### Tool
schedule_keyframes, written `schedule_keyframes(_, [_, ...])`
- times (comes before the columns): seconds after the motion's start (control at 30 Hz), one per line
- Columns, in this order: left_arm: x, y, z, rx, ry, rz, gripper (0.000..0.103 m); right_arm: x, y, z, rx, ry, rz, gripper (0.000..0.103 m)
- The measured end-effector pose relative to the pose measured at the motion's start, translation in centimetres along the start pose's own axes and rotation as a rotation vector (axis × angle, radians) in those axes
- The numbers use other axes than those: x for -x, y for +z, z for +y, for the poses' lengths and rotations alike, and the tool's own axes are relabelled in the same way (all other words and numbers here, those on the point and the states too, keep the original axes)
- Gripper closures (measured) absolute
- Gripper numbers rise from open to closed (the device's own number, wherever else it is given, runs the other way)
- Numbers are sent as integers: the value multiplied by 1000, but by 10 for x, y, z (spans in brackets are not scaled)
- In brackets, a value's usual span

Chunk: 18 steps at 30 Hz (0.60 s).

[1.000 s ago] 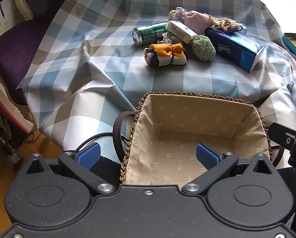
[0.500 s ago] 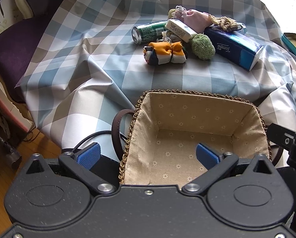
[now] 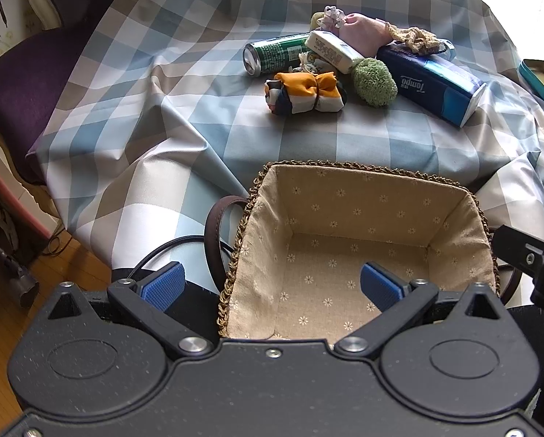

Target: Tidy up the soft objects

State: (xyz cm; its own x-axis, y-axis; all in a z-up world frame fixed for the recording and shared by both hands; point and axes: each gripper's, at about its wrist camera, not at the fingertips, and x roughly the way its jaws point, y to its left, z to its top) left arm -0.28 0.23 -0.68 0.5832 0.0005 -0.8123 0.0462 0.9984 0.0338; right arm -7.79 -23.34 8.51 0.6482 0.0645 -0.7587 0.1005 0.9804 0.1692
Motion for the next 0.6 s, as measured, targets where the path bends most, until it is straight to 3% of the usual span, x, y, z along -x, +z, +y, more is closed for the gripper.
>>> schedule_keyframes(0.6, [-1, 1, 1, 3, -4, 8, 3, 0, 0, 0, 0, 0, -1, 0])
